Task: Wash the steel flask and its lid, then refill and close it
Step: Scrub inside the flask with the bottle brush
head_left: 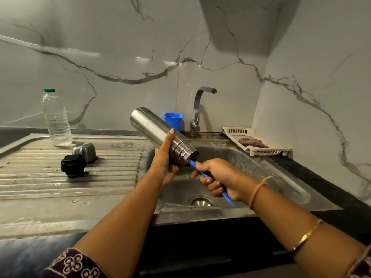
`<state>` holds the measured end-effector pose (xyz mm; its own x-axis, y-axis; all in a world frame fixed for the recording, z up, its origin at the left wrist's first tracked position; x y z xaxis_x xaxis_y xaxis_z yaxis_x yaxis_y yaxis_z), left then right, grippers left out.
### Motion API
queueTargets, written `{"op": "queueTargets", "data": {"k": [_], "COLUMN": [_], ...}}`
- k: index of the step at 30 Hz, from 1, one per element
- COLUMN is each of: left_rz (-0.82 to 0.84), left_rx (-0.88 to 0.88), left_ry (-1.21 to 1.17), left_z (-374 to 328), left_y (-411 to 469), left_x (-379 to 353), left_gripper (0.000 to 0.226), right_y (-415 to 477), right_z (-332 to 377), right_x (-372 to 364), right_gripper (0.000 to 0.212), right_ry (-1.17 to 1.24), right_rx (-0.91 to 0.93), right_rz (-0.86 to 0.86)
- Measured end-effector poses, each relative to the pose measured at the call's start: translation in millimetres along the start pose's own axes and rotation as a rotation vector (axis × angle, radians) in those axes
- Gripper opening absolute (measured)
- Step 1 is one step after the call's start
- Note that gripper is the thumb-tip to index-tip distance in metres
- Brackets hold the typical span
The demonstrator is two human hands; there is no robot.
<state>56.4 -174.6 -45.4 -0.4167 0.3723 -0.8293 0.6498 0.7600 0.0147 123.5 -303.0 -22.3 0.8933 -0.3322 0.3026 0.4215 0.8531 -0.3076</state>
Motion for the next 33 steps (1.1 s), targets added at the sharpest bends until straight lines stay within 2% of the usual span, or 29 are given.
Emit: {"op": "queueTargets", "data": {"k": [2, 4, 5, 6, 7, 8, 9, 11, 12, 13, 14, 15, 17, 18, 19, 20, 21, 22, 23, 25, 26, 27, 28, 29, 30, 31, 32, 33], "left_rz": [0.022, 0.009, -0.005, -0.017, -0.027, -0.039, -0.052, -0.058, -0.045, -0.035, -0.036, -0.043, -0.048, -0.048, -0.048, -0.048, -0.046, -0.042, -0.036, -0.038, -0.051, -0.066, -0.08, -0.091, -0.096, -0.096, -0.092, -0.089], "left_rx": [-0.003, -0.005, -0.012, -0.028, -0.046, -0.061, -0.074, -0.076, -0.063, -0.059, -0.066, -0.074, -0.064, -0.055, -0.048, -0.042, -0.043, -0.052, -0.064, -0.083, -0.091, -0.094, -0.093, -0.092, -0.094, -0.097, -0.096, -0.094], "left_ry": [-0.026, -0.033, -0.03, -0.013, 0.028, 0.084, 0.135, 0.174, 0.174, 0.165, 0.152, 0.132, 0.081, 0.051, 0.026, 0.01, 0.011, 0.026, 0.049, 0.077, 0.072, 0.063, 0.053, 0.055, 0.064, 0.07, 0.063, 0.046], "left_z": [0.7, 1.6, 1.7, 1.4, 0.7, 0.2, -0.4, -1.7, -1.5, -0.7, -0.2, 0.5, 1.9, 3.0, 3.9, 4.8, 5.3, 4.6, 3.4, -0.5, -2.3, -3.4, -3.4, -2.4, -1.0, 0.3, 1.1, 1.2], "left_y": [-0.8, -0.2, 0.1, 0.2, 0.7, 1.9, 2.8, 3.1, 2.3, 2.0, 1.7, 2.0, 4.6, 5.7, 5.5, 5.0, 5.1, 5.6, 5.9, 6.7, 7.9, 9.0, 9.7, 10.0, 10.1, 10.0, 9.7, 9.4], "left_x": [-2.9, -2.7, -2.2, -1.7, -0.9, 1.0, 2.5, 3.8, 3.6, 3.2, 3.1, 2.7, 2.7, 2.3, 2.0, 2.0, 2.2, 2.5, 2.4, 3.8, 5.4, 6.9, 8.1, 8.7, 8.6, 8.4, 8.2, 7.5], "left_gripper": [0.086, 0.088, 0.09, 0.093, 0.096, 0.099, 0.1, 0.105, 0.109, 0.11, 0.108, 0.103, 0.092, 0.086, 0.078, 0.073, 0.072, 0.076, 0.082, 0.083, 0.077, 0.071, 0.067, 0.067, 0.07, 0.074, 0.078, 0.081], "right_y": [-2.7, -4.6, -8.6, -8.2, -6.6, -6.5, -2.9, 5.1, 4.8, 7.0, 5.4, 3.7, 0.9, 0.5, -1.7, -1.2, 2.4, 2.9, 7.8, 14.2, 11.2, 11.1, 8.7, 7.7, 5.7, 6.7, 4.1, 0.8], "right_z": [3.1, 2.9, 0.8, -2.0, -2.6, -0.2, 0.4, -2.2, -1.4, -2.8, -0.4, 0.3, 0.1, -3.1, -4.7, -5.8, -6.4, -2.2, -1.7, -6.2, -4.5, -5.3, -3.0, -2.4, -0.3, 0.6, 1.0, -0.1], "right_x": [-0.2, 0.2, -2.6, -6.7, -10.6, -12.3, -11.5, -7.6, -5.1, -0.3, 4.0, 7.0, 1.5, -3.3, -7.1, -8.7, -9.0, -6.3, -4.2, -5.8, -6.4, -4.3, -0.5, 5.0, 8.4, 10.9, 7.1, 1.2], "right_gripper": [0.028, 0.019, 0.022, 0.025, 0.023, 0.015, 0.013, 0.026, 0.028, 0.028, 0.028, 0.027, 0.021, 0.02, 0.021, 0.021, 0.016, 0.011, 0.013, 0.021, 0.024, 0.025, 0.026, 0.026, 0.024, 0.019, 0.014, 0.015], "right_ry": [-0.55, -1.262, -1.485, -1.603, -1.595, -1.407, -1.044, -0.264, -0.011, 0.041, -0.095, -0.39, -1.172, -1.463, -1.615, -1.638, -1.555, -1.352, -1.046, -0.422, -0.205, -0.116, -0.165, -0.371, -0.716, -1.099, -1.364, -1.505], "right_rx": [0.244, 0.557, 0.648, 0.681, 0.641, 0.59, 0.493, 0.155, 0.078, 0.075, 0.104, 0.179, 0.41, 0.477, 0.54, 0.586, 0.588, 0.576, 0.503, 0.23, 0.15, 0.128, 0.123, 0.169, 0.249, 0.367, 0.482, 0.575], "right_rz": [-0.3, -0.765, -0.913, -0.983, -0.899, -0.754, -0.573, -0.199, -0.088, -0.068, -0.114, -0.239, -0.617, -0.79, -0.897, -0.956, -0.87, -0.766, -0.584, -0.243, -0.121, -0.066, -0.074, -0.173, -0.343, -0.602, -0.829, -0.95]}}
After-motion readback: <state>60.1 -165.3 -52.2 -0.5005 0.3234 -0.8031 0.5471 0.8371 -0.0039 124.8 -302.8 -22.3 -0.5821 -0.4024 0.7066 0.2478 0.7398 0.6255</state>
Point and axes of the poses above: each hand's wrist, its own y-axis towards the middle knuckle, its own x-axis out of the back of the hand, z = x × y, the point moved 3 cm from there along y, towards the middle knuckle, and after that the axes turned 9 degrees about -y, right-handed, at the moved point
